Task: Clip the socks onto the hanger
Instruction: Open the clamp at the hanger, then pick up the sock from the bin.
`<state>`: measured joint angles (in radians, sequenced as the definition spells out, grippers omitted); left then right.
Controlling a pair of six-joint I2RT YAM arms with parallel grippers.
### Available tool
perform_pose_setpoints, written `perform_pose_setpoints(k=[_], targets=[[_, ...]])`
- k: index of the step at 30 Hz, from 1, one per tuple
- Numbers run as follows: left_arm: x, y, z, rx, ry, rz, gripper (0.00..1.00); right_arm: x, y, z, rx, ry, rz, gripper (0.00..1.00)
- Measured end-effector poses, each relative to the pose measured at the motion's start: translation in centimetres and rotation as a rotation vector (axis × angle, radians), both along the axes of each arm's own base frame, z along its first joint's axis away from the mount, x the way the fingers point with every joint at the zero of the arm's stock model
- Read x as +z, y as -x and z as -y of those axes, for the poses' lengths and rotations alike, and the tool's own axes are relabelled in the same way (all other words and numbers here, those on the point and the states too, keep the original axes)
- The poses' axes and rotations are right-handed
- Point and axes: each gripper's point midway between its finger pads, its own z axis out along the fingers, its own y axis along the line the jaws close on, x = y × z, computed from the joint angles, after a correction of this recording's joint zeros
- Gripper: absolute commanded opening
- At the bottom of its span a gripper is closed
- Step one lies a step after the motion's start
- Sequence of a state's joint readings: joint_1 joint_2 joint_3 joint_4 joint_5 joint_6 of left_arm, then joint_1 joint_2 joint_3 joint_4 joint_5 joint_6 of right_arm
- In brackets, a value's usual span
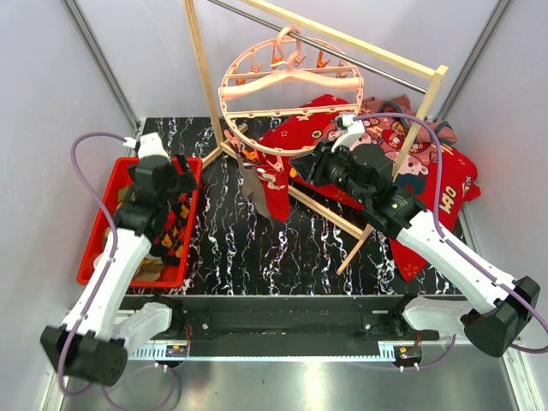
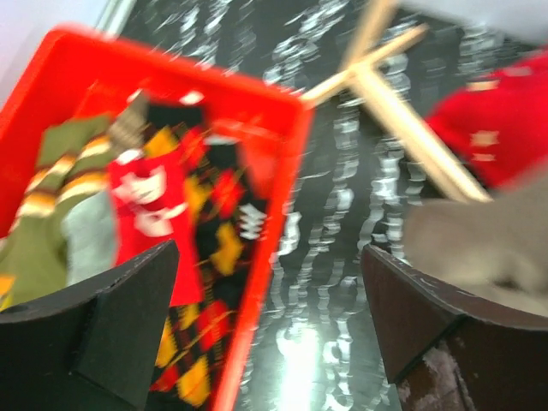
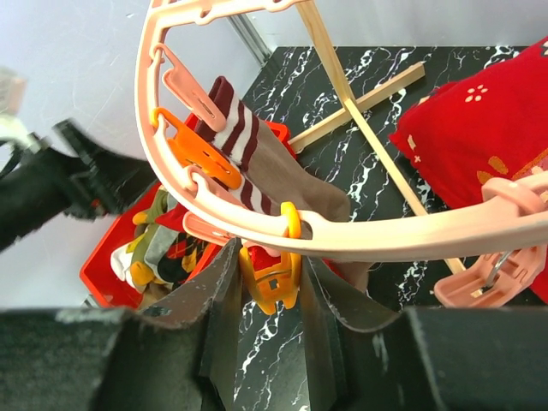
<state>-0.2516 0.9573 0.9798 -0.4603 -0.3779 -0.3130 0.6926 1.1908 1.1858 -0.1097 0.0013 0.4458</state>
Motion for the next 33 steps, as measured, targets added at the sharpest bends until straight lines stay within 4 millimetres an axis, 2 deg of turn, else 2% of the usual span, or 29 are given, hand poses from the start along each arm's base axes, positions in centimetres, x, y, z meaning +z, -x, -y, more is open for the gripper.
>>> perform_pose_setpoints(k=[5, 10, 14, 18, 21, 23, 25, 26, 27, 29, 33], targets=[[-3.2, -2.2, -4.6, 0.145, -0.002, -0.167, 0.74, 0.0, -0.2, 0.0, 0.001, 0.014, 0.016, 0.00], [-6.8, -5.3, -8.0, 0.228, 0.021, -0.320, 0.63, 0.1, -0.3, 0.0, 0.004, 0.027, 0.035, 0.00], [-11.1, -7.1, -10.3, 0.278, 0.059, -0.447, 0.49, 0.0, -0.3, 0.0, 0.005, 0.036, 0.046, 0.00], [-14.8, -7.7, -11.8, 0.307, 0.088, -0.558, 0.43, 0.0, -0.4, 0.0, 0.007, 0.045, 0.059, 0.00], [-17.4, -7.4, -12.6, 0.327, 0.099, -0.631, 0.40, -0.2, -0.5, 0.0, 0.007, 0.051, 0.066, 0.00], [-19.1, -7.1, -13.2, 0.341, 0.103, -0.677, 0.34, -0.3, -0.5, 0.0, 0.007, 0.053, 0.068, 0.00], [-21.0, -6.8, -13.5, 0.349, 0.107, -0.726, 0.20, -0.4, -0.5, 0.0, 0.008, 0.053, 0.069, 0.00], [-21.7, -6.9, -13.6, 0.347, 0.104, -0.744, 0.17, -0.4, -0.5, -0.1, 0.011, 0.051, 0.071, 0.00], [-22.0, -6.9, -13.7, 0.345, 0.105, -0.755, 0.11, -0.4, -0.5, -0.1, 0.012, 0.050, 0.074, 0.00], [-21.8, -7.0, -13.7, 0.339, 0.102, -0.760, 0.08, -0.4, -0.5, -0.1, 0.013, 0.048, 0.077, 0.00], [-21.1, -6.9, -13.7, 0.331, 0.093, -0.753, 0.06, -0.7, -0.6, -0.2, 0.014, 0.049, 0.081, 0.00]])
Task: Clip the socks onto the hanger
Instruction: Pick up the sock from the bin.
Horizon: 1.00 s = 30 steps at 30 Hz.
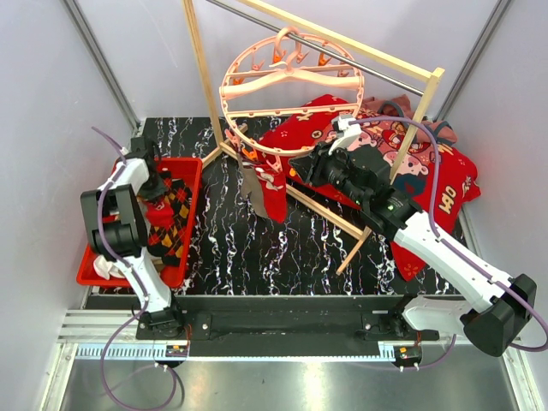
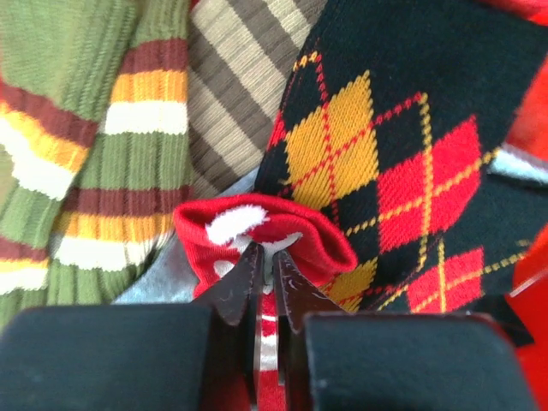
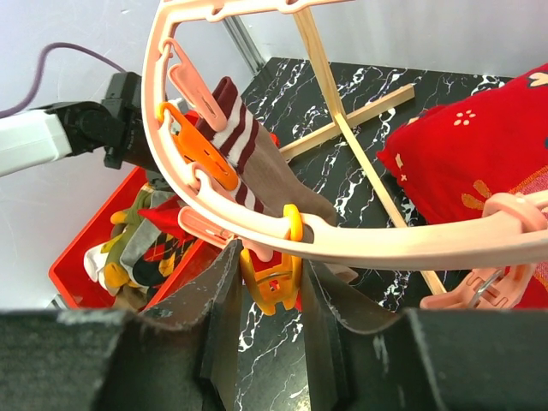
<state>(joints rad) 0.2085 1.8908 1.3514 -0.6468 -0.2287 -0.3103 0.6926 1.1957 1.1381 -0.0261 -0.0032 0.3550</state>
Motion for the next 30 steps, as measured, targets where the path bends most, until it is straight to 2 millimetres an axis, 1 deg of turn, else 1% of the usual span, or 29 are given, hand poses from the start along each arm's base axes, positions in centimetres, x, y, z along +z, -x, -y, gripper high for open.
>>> perform_pose_setpoints(k=[3, 4, 5, 9, 11, 14, 15, 16, 19, 21, 24, 25, 26, 27, 28, 30], targets=[[1.8, 0.3, 0.1, -0.003, -0.014, 0.034, 0.06, 0.0, 0.0, 0.0, 0.000, 0.000, 0.000, 0.00], [2.8, 0.5, 0.2, -0.008, -0.021, 0.053, 0.06, 0.0, 0.0, 0.0, 0.001, -0.001, 0.001, 0.00], [4.1, 0.6, 0.2, -0.013, -0.033, 0.082, 0.06, 0.0, 0.0, 0.0, 0.002, -0.001, 0.001, 0.00], [10.2, 1.1, 0.5, -0.033, -0.104, 0.230, 0.08, 0.0, 0.1, -0.1, 0.006, 0.001, 0.003, 0.00], [12.7, 1.5, 0.8, -0.043, -0.140, 0.296, 0.08, -0.1, 0.0, -0.1, 0.006, 0.002, 0.004, 0.00], [14.6, 2.1, 1.2, -0.058, -0.172, 0.348, 0.10, -0.1, 0.0, -0.1, 0.007, 0.004, 0.006, 0.00], [14.8, 2.1, 1.3, -0.061, -0.175, 0.353, 0.14, -0.1, 0.0, -0.1, 0.007, 0.004, 0.007, 0.00], [14.8, 2.2, 1.4, -0.064, -0.178, 0.355, 0.15, -0.1, 0.0, -0.1, 0.007, 0.005, 0.007, 0.00], [13.9, 2.4, 1.4, -0.071, -0.174, 0.337, 0.15, -0.1, 0.0, -0.1, 0.007, 0.006, 0.008, 0.00], [13.1, 2.2, 1.6, -0.077, -0.162, 0.322, 0.15, -0.1, 0.0, -0.1, 0.007, 0.007, 0.008, 0.00], [10.8, 1.4, 2.2, -0.100, -0.119, 0.276, 0.15, -0.1, 0.0, -0.1, 0.007, 0.007, 0.008, 0.00], [10.0, 1.2, 2.4, -0.106, -0.104, 0.258, 0.13, -0.1, 0.0, -0.1, 0.007, 0.007, 0.008, 0.00], [8.9, 1.1, 2.5, -0.111, -0.089, 0.231, 0.08, -0.1, 0.0, -0.1, 0.007, 0.006, 0.008, 0.00], [7.8, 1.0, 2.7, -0.116, -0.073, 0.204, 0.06, -0.1, 0.0, -0.1, 0.007, 0.007, 0.008, 0.00], [6.9, 0.9, 2.9, -0.118, -0.061, 0.180, 0.03, -0.1, 0.0, -0.1, 0.007, 0.007, 0.009, 0.00], [5.7, 1.2, 3.2, -0.124, -0.042, 0.142, 0.00, -0.1, 0.0, -0.1, 0.007, 0.007, 0.008, 0.00]])
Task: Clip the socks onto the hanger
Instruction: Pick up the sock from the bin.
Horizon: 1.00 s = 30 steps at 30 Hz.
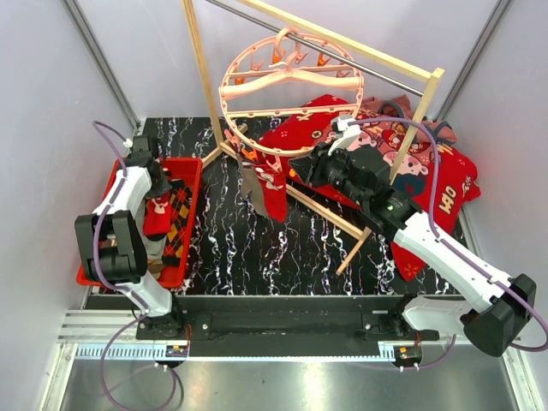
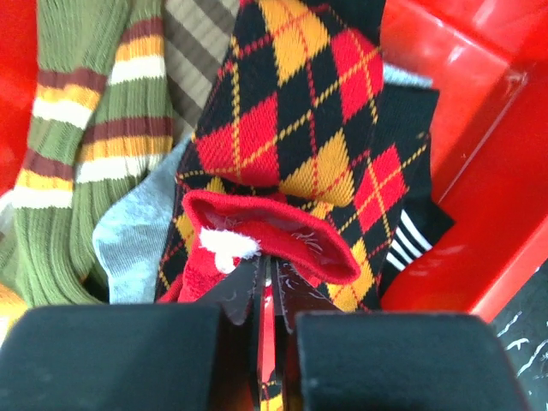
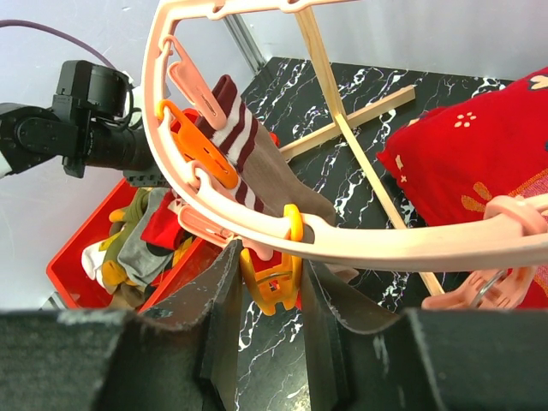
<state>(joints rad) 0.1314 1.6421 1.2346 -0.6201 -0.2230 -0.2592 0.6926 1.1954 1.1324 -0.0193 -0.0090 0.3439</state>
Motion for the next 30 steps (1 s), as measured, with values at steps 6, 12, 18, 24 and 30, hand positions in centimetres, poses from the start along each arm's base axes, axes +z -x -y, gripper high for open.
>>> perform_pose_setpoints(k=[6, 12, 18, 24, 30], targets=[[2.1, 0.1, 0.4, -0.014, -0.011, 0.048, 0.00, -0.1, 0.0, 0.0, 0.000, 0.004, 0.001, 0.00], [8.7, 0.3, 2.1, -0.092, -0.067, 0.236, 0.00, -0.1, 0.0, 0.0, 0.001, 0.007, 0.003, 0.00], [15.8, 2.1, 3.6, -0.157, -0.097, 0.463, 0.00, -0.1, 0.0, 0.0, 0.001, 0.007, 0.004, 0.00], [21.8, 4.8, 6.8, -0.283, -0.077, 0.667, 0.00, -0.1, 0.0, 0.0, 0.001, 0.010, 0.006, 0.00], [26.2, 7.7, 14.8, -0.575, 0.040, 0.847, 0.00, -0.1, 0.0, 0.0, 0.001, 0.010, 0.006, 0.00]])
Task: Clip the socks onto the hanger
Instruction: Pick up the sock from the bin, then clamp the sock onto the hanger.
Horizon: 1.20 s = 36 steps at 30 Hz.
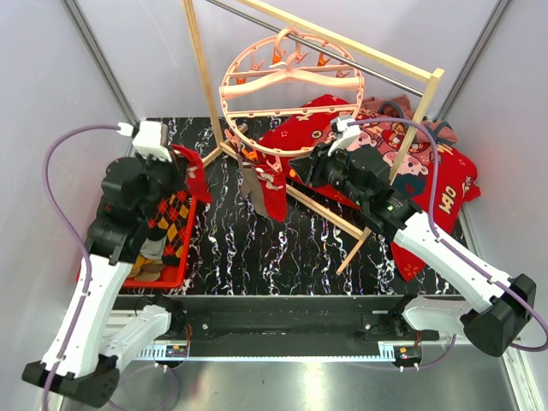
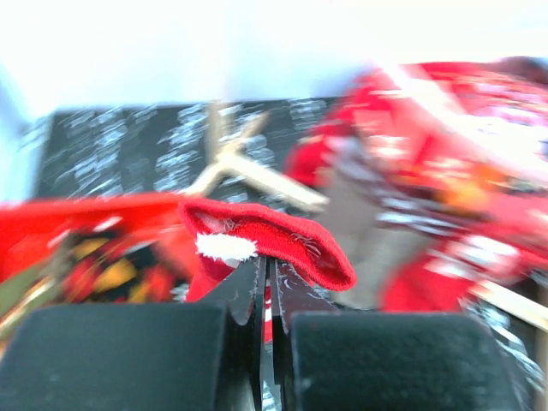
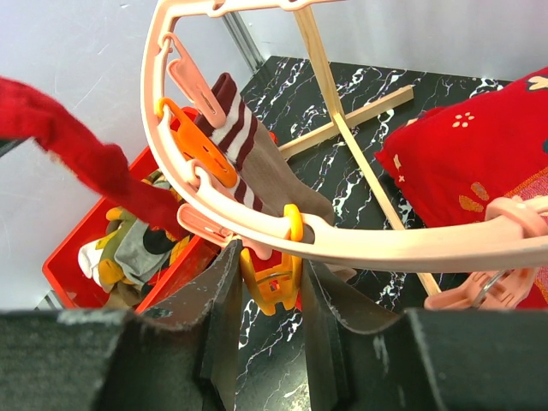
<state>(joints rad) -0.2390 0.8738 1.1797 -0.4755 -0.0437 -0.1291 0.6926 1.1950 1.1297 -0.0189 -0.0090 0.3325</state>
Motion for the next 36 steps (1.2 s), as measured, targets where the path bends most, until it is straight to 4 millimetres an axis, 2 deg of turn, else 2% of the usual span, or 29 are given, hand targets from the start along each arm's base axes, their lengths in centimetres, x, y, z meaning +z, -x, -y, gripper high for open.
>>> perform_pose_setpoints(k=[3, 7, 12, 17, 21, 26, 30, 36], targets=[[0.7, 1.8, 4.4, -0.176, 0.020, 0.042, 0.00, 0.0, 0.0, 0.0, 0.000, 0.000, 0.000, 0.00], [0.5, 3.7, 9.3, -0.356, 0.034, 0.063, 0.00, 0.0, 0.0, 0.0, 0.000, 0.000, -0.001, 0.00], [-1.4, 5.7, 15.9, -0.555, 0.032, 0.045, 0.00, 0.1, 0.1, 0.1, 0.000, -0.002, 0.002, 0.00], [-3.8, 6.2, 20.6, -0.642, 0.022, 0.005, 0.00, 0.2, 0.1, 0.1, 0.001, -0.001, 0.005, 0.00], [-6.1, 5.2, 22.8, -0.617, 0.017, -0.048, 0.00, 0.2, 0.1, 0.2, 0.002, 0.009, 0.012, 0.00], [-9.0, 4.1, 24.1, -0.568, -0.008, -0.127, 0.00, 0.3, 0.2, 0.3, 0.003, 0.021, 0.023, 0.00], [-9.4, 3.0, 24.5, -0.523, -0.013, -0.154, 0.00, 0.3, 0.3, 0.4, 0.004, 0.034, 0.034, 0.00], [-8.4, 2.0, 24.5, -0.474, -0.008, -0.151, 0.00, 0.3, 0.3, 0.6, 0.006, 0.048, 0.044, 0.00]])
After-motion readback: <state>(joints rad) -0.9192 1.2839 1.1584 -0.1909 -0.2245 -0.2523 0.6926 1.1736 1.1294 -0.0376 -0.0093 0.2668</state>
